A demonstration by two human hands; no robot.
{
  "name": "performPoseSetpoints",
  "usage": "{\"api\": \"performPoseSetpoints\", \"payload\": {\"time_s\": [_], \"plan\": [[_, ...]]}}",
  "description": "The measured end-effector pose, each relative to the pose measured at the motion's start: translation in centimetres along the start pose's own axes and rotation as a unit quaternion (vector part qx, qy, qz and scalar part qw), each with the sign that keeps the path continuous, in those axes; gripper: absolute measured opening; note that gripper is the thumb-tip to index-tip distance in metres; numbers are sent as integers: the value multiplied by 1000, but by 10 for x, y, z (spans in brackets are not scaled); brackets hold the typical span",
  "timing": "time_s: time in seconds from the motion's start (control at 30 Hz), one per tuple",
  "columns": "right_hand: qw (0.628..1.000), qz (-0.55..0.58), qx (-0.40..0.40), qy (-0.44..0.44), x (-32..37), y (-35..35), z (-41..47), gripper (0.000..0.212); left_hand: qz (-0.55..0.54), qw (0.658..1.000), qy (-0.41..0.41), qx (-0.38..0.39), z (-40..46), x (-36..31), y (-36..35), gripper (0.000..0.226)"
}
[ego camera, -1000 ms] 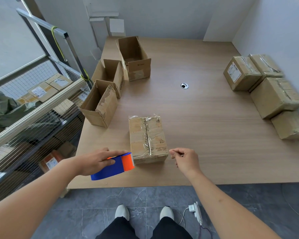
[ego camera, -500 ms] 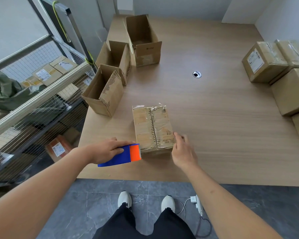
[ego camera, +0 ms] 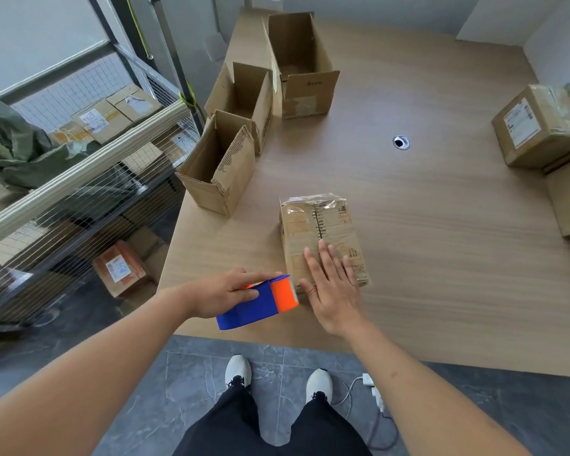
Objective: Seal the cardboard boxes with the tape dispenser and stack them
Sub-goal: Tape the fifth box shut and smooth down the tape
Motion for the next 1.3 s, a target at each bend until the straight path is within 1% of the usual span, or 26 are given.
{"api": "performPoseSetpoints", "payload": {"time_s": [0.1,0.27,0.47,0.57,0.67,0.73,0.8,0.9,1.07,1.2,1.27,1.3], "plan": [[1000,4,29,-8,1,2,1,67,39,999,8,27,-2,8,5,51],[998,11,55,-14,2,5,1,67,68,997,18,38,-10,15,13,49],[997,23,68,-14,3,9,1,70,37,998,16,41,-18,19,15,48],[997,23,74,-15,4,8,0,68,45,998,31,33,-13,19,12,45],[996,19,80,-16,3,8,1,66,65,997,34,25,-6,14,10,38],[996,15,84,-17,3,7,1,66,60,997,37,21,-4,11,7,39],[996,15,81,-18,3,7,2,67,44,998,48,20,0,11,5,42],[996,19,83,-18,3,5,3,68,8,997,74,28,7,17,7,41],[995,30,89,-18,3,6,3,73,28,996,71,49,22,16,12,42],[994,32,100,-23,3,7,4,66,38,994,82,66,27,18,12,41],[994,30,99,-22,3,7,4,65,53,993,84,61,31,13,11,42],[994,30,101,-21,2,7,4,65,77,992,88,42,34,14,14,42]]}}
Point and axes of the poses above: each hand's wrist, its own z-axis towards the middle knuckle, its own y-axis out of the back of the hand, x = y × z, the point moved 9 cm from there along z, towards the middle knuckle
